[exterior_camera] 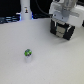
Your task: Open the kcup holder, insert the kcup into the holder, and close the kcup holder
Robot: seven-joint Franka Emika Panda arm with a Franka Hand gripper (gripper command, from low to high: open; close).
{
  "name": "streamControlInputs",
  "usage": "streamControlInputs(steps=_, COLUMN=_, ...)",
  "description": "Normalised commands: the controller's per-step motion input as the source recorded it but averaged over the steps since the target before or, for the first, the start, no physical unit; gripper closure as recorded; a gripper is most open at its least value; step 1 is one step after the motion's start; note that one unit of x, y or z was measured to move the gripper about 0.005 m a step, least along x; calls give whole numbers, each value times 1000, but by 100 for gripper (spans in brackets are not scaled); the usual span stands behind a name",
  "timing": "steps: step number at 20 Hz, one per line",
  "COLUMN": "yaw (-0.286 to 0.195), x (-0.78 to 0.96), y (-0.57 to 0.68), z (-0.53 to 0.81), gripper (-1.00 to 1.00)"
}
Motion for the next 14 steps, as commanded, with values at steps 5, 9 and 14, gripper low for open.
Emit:
streamControlInputs(steps=5, yaw=-51, x=980, y=-266, z=188, gripper=100)
streamControlInputs(steps=9, yaw=-56, x=959, y=-289, z=187, gripper=100)
streamControlInputs(steps=14, yaw=-59, x=946, y=-291, z=213, gripper=100)
